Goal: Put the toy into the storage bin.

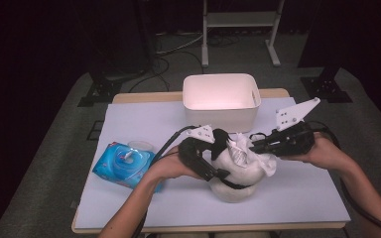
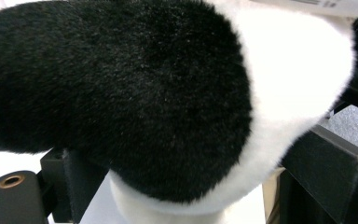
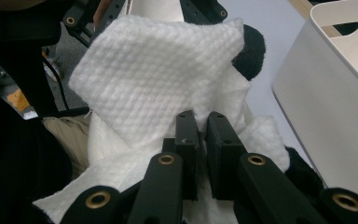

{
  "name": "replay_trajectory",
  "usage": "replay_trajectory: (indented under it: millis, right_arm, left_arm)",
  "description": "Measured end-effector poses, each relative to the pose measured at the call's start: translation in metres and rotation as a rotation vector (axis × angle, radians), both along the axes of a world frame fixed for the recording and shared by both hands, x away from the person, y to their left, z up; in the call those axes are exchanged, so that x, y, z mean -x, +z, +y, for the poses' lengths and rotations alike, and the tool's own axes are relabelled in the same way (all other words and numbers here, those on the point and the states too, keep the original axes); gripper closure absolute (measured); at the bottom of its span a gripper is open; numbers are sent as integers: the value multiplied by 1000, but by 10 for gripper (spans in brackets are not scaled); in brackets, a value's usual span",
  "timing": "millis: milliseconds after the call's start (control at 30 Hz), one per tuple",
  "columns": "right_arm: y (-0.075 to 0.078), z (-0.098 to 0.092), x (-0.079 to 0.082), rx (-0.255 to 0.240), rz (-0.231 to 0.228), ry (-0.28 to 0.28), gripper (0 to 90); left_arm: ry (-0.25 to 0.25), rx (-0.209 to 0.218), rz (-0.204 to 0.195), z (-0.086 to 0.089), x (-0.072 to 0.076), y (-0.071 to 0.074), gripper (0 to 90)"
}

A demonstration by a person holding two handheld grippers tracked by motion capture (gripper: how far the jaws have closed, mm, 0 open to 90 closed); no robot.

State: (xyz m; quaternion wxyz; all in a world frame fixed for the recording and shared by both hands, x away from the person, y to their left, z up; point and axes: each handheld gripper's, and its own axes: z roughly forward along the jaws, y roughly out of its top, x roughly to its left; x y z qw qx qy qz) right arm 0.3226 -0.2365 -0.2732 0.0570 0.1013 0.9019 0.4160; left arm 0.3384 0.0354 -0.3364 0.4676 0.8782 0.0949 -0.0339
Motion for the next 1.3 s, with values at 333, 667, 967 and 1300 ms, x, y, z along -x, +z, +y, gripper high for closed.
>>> replay_trajectory:
  millis: [333,667,967,1300]
  right_arm:
    - [1,-16,-1,18,-11,-30,829]
    - [1,-33,-22,30,6,-118,825]
    - [-2,-41,-14,38,16,-116,826]
    - [-1,-29,3,7,28,-19,822]
  left_arm:
    - [-32,31,-15,0,3,-2,319]
    - [-50,35,-27,1,6,-2,318]
    - [-31,40,-25,6,4,-2,317]
    - [-28,16,-48,12,3,9,321]
